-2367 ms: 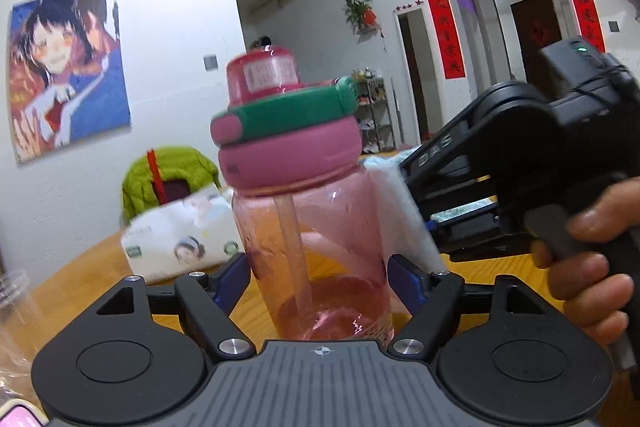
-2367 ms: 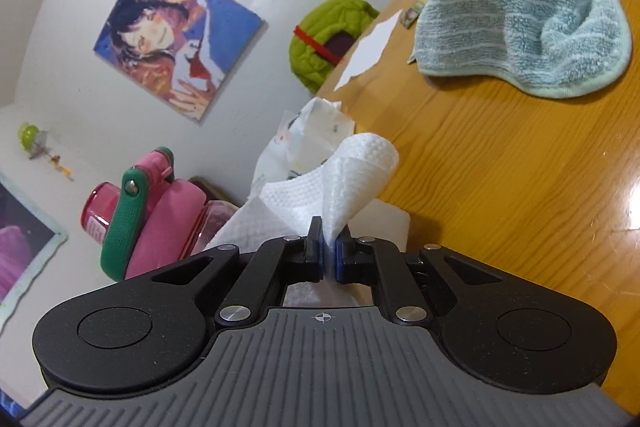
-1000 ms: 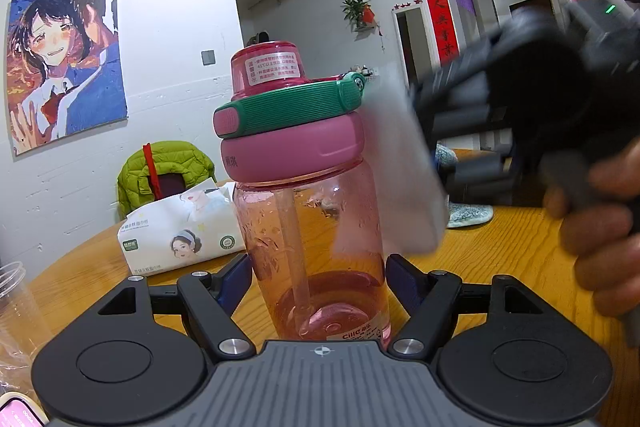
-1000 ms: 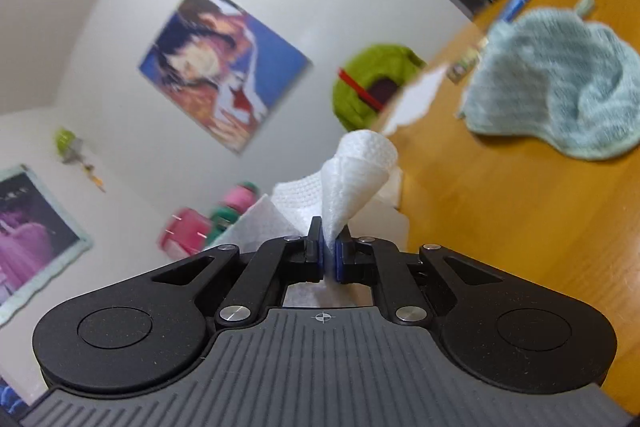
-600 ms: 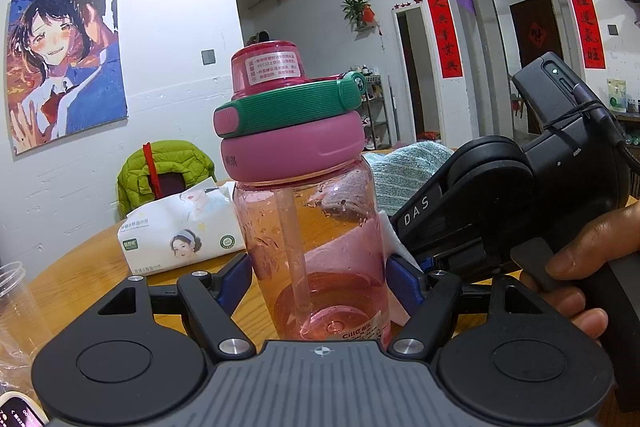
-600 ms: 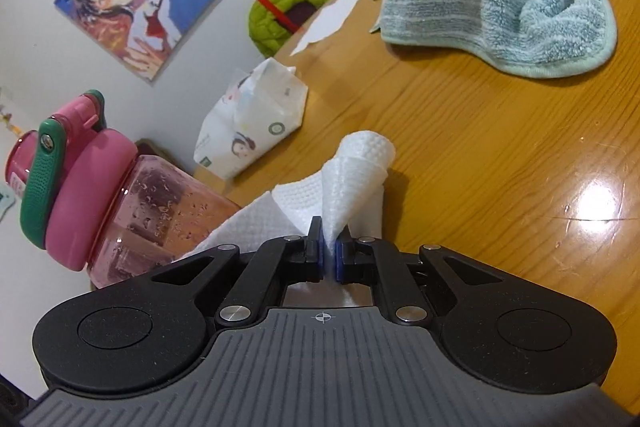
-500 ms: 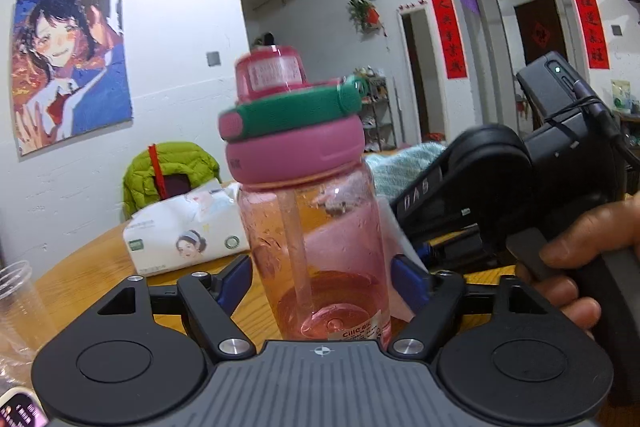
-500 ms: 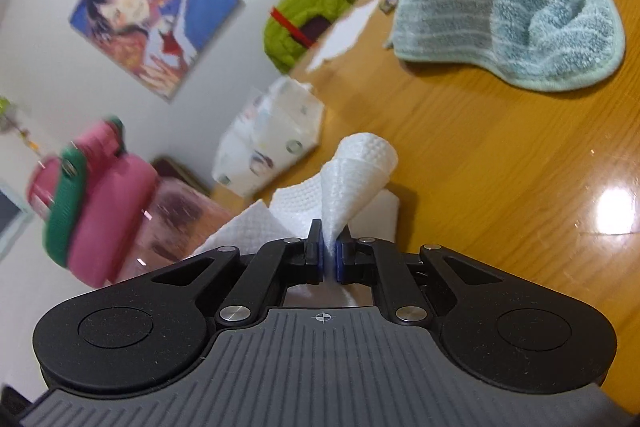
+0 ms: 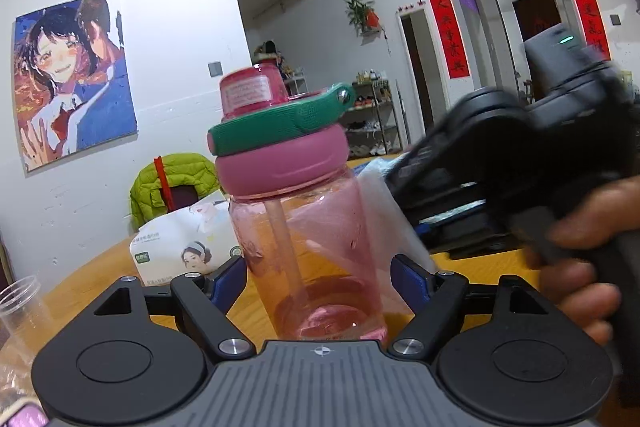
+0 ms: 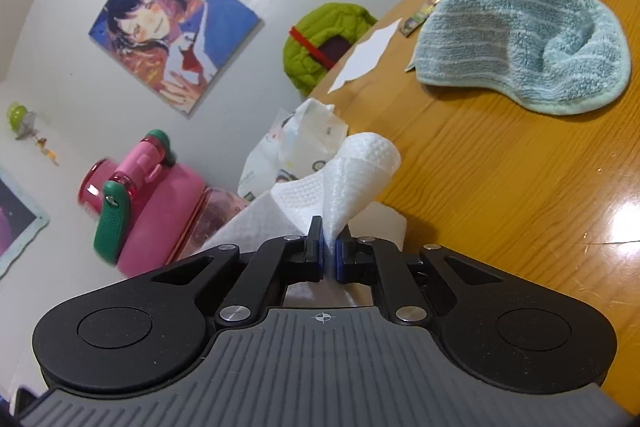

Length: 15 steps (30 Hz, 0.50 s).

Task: Clean container
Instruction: 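Wipe the paper towel across the pink bottle's side with the right gripper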

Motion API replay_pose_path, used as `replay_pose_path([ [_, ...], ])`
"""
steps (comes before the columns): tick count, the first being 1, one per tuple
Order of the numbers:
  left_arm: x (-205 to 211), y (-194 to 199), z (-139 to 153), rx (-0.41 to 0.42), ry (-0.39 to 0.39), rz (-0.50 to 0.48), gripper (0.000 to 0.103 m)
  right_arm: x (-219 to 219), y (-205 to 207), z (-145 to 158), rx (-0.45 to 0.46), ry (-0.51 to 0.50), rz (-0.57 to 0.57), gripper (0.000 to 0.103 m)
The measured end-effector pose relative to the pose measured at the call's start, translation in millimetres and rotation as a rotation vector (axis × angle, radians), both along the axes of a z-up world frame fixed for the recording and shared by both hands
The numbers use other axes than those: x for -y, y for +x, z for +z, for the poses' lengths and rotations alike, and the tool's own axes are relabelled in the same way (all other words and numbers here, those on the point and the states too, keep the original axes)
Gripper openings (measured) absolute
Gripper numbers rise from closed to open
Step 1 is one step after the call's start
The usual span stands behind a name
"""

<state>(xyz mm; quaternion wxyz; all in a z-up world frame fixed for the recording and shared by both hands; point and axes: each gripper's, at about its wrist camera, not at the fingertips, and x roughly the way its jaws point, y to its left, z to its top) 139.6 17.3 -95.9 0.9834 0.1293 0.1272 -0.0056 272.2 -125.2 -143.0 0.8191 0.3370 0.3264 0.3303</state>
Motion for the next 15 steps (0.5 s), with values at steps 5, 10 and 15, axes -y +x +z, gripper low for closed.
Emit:
replay_pose_path([
  [5, -1, 0, -2, -0.014, -0.001, 0.001, 0.072, 2, 2, -2, -0.02, 0.005, 0.007, 0.011],
  [10, -2, -3, -2, -0.016, -0.015, -0.022, 0.071, 18, -4, 5, 0.068, 0.2, 0.001, 0.011],
  [15, 2, -5, -3, -0.013, -0.011, -0.047, 0.071, 11, 2, -4, -0.003, 0.121, -0.005, 0.011],
])
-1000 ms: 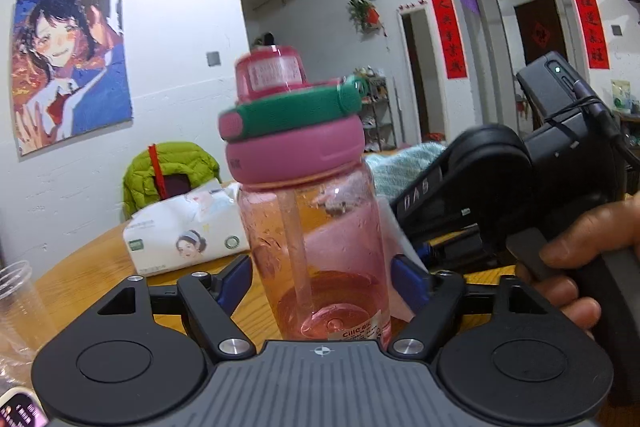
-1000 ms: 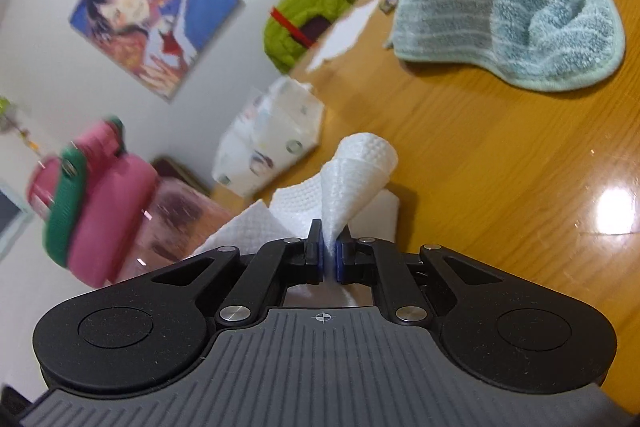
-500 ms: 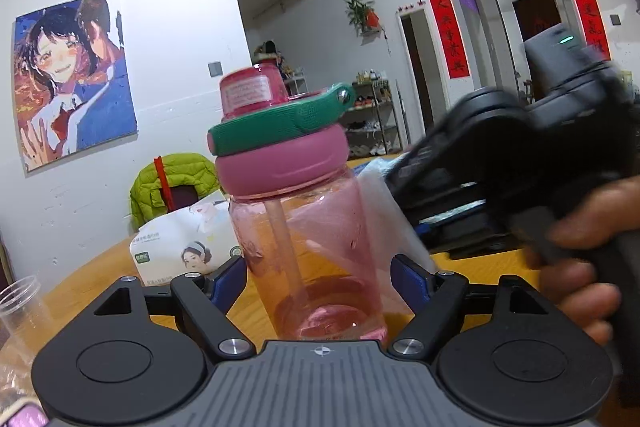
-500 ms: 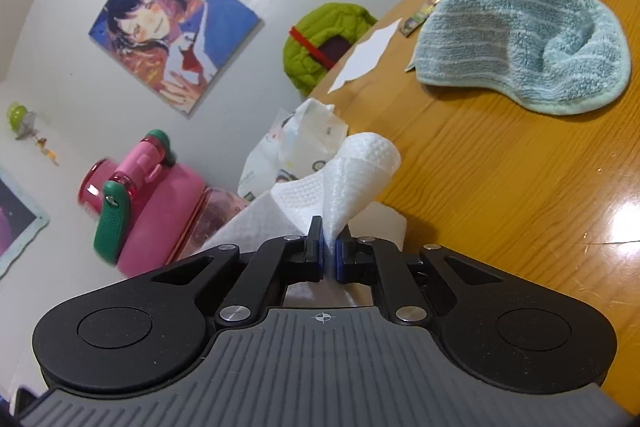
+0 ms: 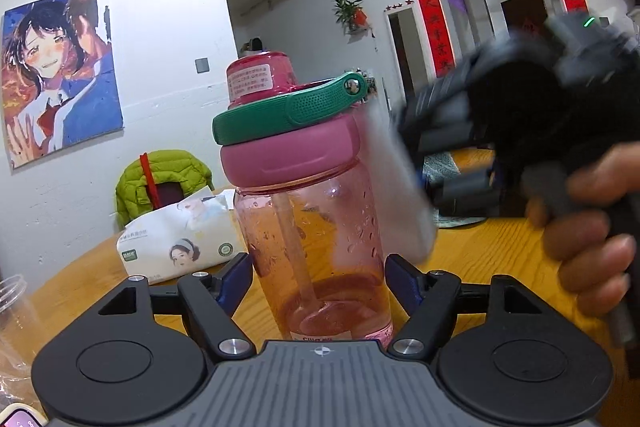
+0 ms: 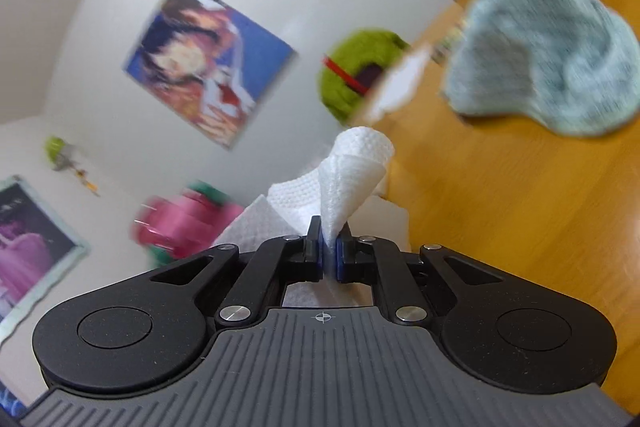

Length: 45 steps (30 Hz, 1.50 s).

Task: Clean container
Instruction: 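Wipe the paper towel across the pink bottle's side with the right gripper, then rub the paper towel up and down the bottle below the lid, right gripper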

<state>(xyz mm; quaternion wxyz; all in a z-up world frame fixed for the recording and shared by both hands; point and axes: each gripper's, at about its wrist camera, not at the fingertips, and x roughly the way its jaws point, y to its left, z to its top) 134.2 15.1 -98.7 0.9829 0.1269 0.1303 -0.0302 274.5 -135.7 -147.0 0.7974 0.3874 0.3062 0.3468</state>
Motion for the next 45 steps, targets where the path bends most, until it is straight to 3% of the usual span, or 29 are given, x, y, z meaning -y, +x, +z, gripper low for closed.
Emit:
replay_pose_path([
  [3, 0, 0, 0, -0.001, -0.004, -0.001, 0.071, -12, 14, -20, -0.151, -0.176, 0.022, 0.011],
  [5, 0, 0, -1, -0.001, -0.004, -0.002, 0.071, -14, 13, -20, -0.152, -0.205, 0.021, 0.011],
  [6, 0, 0, -1, -0.001, -0.004, -0.002, 0.071, -13, 11, -16, -0.125, -0.189, 0.019, 0.011],
  [10, 1, -1, -1, -0.001, -0.003, -0.001, 0.071, 7, -7, 7, 0.063, 0.04, -0.002, 0.011],
  [12, 1, -1, -1, -0.001, -0.003, -0.001, 0.071, 8, -12, 12, 0.095, 0.045, -0.012, 0.011],
  [17, 1, -1, -1, -0.001, -0.004, 0.001, 0.071, -13, 6, -14, -0.126, -0.241, 0.013, 0.01],
  [19, 1, -1, -1, -0.001, -0.003, 0.003, 0.071, -11, 8, -14, -0.134, -0.22, 0.018, 0.01],
  [23, 1, -1, -1, 0.0, -0.003, 0.002, 0.071, 8, -9, 11, 0.07, 0.014, -0.002, 0.01],
  [25, 1, -1, -2, 0.001, -0.002, 0.002, 0.071, 13, -16, 18, 0.12, 0.067, -0.01, 0.01],
  [27, 1, -1, -1, 0.0, -0.002, 0.002, 0.071, 9, -11, 12, 0.065, 0.016, -0.004, 0.01],
  [30, 2, -2, -1, 0.0, -0.003, 0.002, 0.071, -7, 4, -11, -0.113, -0.168, 0.012, 0.01],
  [33, 3, -2, -1, 0.0, -0.002, 0.003, 0.071, -8, 2, -12, -0.113, -0.209, 0.014, 0.01],
  [37, 5, -2, -2, 0.0, -0.001, 0.003, 0.071, 13, -15, 9, 0.088, 0.051, -0.002, 0.01],
  [39, 7, -2, -2, 0.0, -0.001, 0.003, 0.071, 17, -21, 14, 0.141, 0.099, -0.008, 0.011],
  [42, 6, -2, -2, 0.0, -0.001, 0.004, 0.071, 6, -14, 4, 0.054, -0.013, -0.007, 0.01],
  [45, 6, -2, -2, 0.0, -0.002, 0.004, 0.071, -10, 0, -12, -0.096, -0.22, 0.009, 0.01],
])
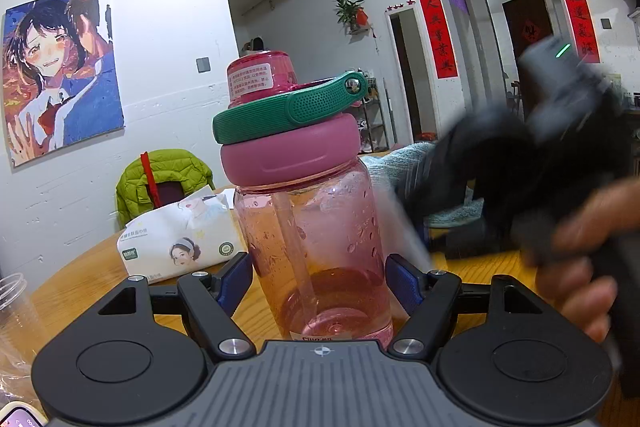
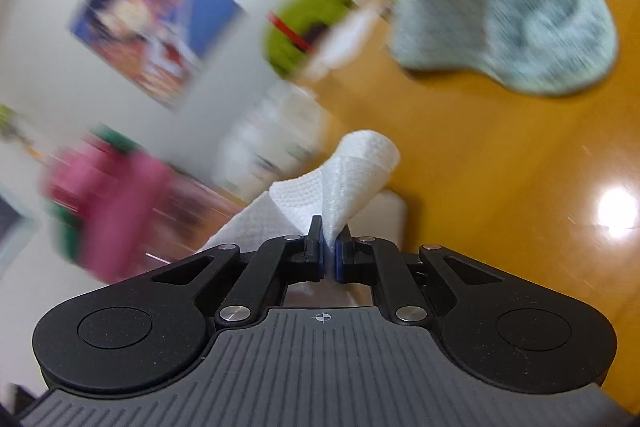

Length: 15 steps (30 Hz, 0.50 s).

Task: Clean container
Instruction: 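Rub the paper towel up and down the bottle below the lid, right gripper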

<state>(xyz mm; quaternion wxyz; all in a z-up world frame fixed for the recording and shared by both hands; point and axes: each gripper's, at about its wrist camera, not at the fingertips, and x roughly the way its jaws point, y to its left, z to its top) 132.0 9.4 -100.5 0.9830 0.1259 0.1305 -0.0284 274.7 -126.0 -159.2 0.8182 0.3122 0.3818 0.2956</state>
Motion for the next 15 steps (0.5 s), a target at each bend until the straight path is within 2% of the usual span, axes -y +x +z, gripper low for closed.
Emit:
replay_pose_path([
  [2, 0, 0, 0, 0.0, 0.0, 0.0, 0.071, 0, 0, -2, -0.009, -0.025, 0.002, 0.01],
  [7, -1, 0, 0, 0.0, 0.0, 0.0, 0.071, 6, -7, 5, 0.062, 0.01, -0.001, 0.01],
  [9, -1, 0, 1, 0.0, -0.001, 0.001, 0.071, 10, -10, 13, 0.122, 0.095, -0.008, 0.01],
  [12, -2, 0, 1, 0.0, -0.001, 0.001, 0.071, 25, -20, 30, 0.249, 0.297, -0.011, 0.01],
  [13, -1, 0, 1, 0.0, 0.0, 0.001, 0.071, 27, -22, 32, 0.266, 0.325, -0.001, 0.01],
  [15, -2, 0, 0, 0.0, 0.0, 0.001, 0.071, 24, -21, 29, 0.241, 0.289, -0.018, 0.011],
])
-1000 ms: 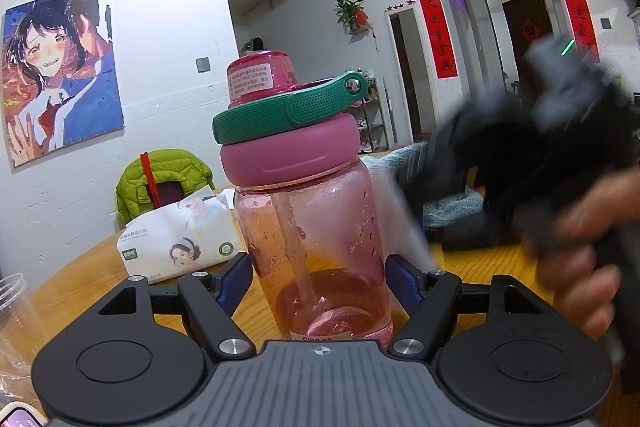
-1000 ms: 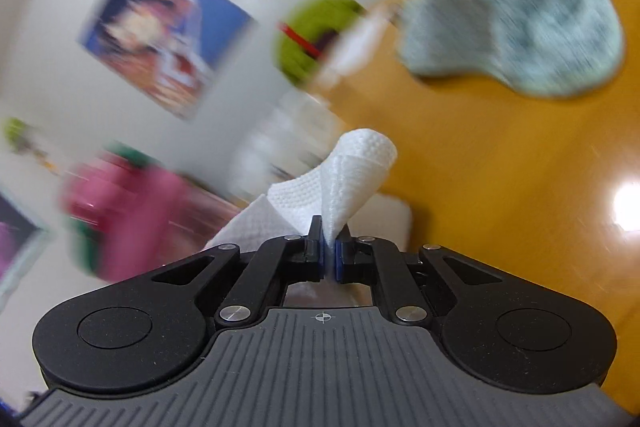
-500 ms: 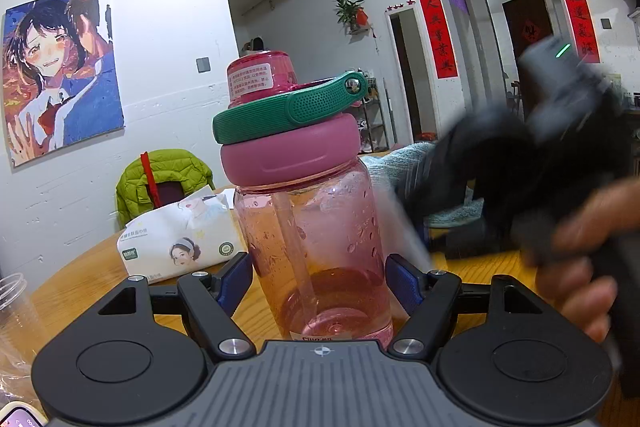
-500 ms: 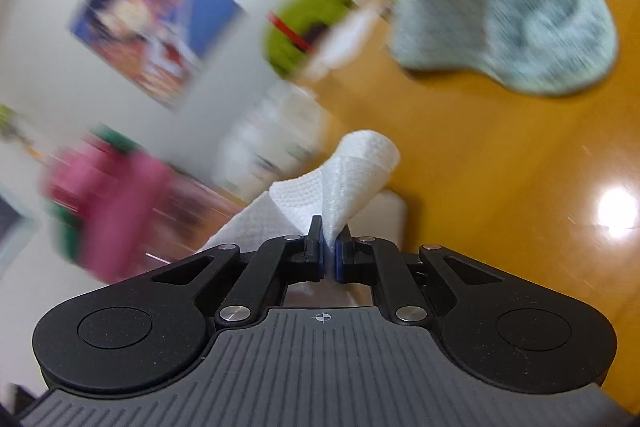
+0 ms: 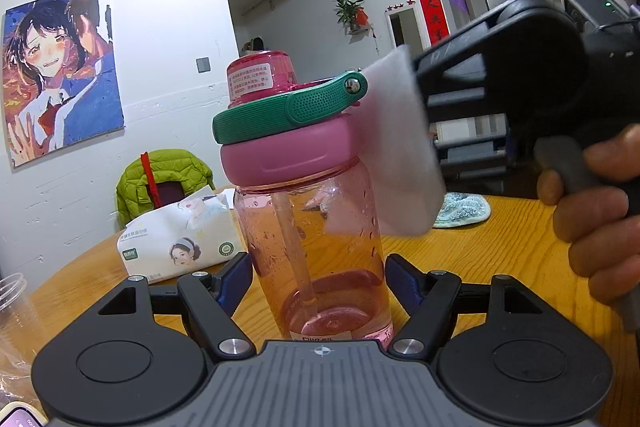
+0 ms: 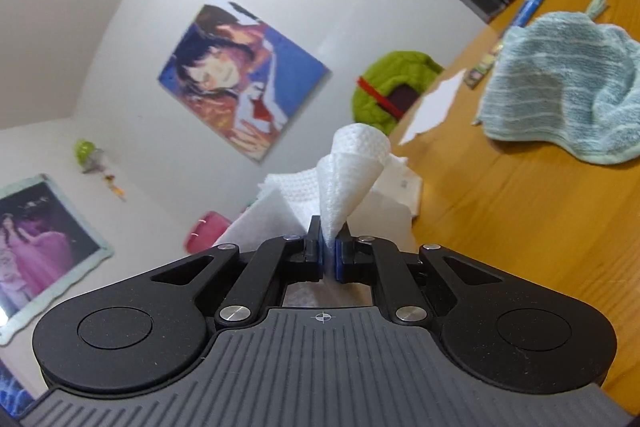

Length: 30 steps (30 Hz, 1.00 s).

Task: Clean container
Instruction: 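Rub the paper towel up and down the bottle below the lid, right gripper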

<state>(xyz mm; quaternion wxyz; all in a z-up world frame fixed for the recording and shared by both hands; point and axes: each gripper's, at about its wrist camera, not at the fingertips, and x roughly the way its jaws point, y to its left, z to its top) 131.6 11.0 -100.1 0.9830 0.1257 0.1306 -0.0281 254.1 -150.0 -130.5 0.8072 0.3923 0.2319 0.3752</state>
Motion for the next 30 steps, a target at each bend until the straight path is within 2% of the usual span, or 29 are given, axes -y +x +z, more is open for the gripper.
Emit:
replay_pose_path([
  [3, -1, 0, 0, 0.001, 0.0, 0.001, 0.071, -18, 19, -23, -0.211, -0.205, 0.014, 0.011],
  [5, -2, -1, 1, 0.0, -0.001, 0.0, 0.071, -26, 28, -36, -0.289, -0.312, 0.023, 0.01],
  [7, -2, -2, 1, 0.0, 0.0, 0.0, 0.071, -24, 30, -35, -0.284, -0.289, 0.03, 0.01],
  [10, -1, -5, 2, -0.001, -0.005, 0.018, 0.072, -20, 27, -30, -0.229, -0.214, 0.028, 0.011],
  [13, 6, -14, 5, 0.017, -0.001, 0.054, 0.077, -16, 25, -26, -0.171, -0.149, 0.023, 0.012],
  [15, 10, -18, 5, 0.024, 0.018, 0.049, 0.078, -19, 25, -19, -0.134, -0.141, 0.026, 0.012],
  [25, -2, -8, 8, 0.006, -0.005, 0.037, 0.075, -25, 11, -2, -0.09, -0.227, 0.038, 0.011],
  [30, 0, -8, 7, 0.0, -0.003, 0.026, 0.074, -27, 13, -8, -0.129, -0.282, 0.045, 0.011],
])
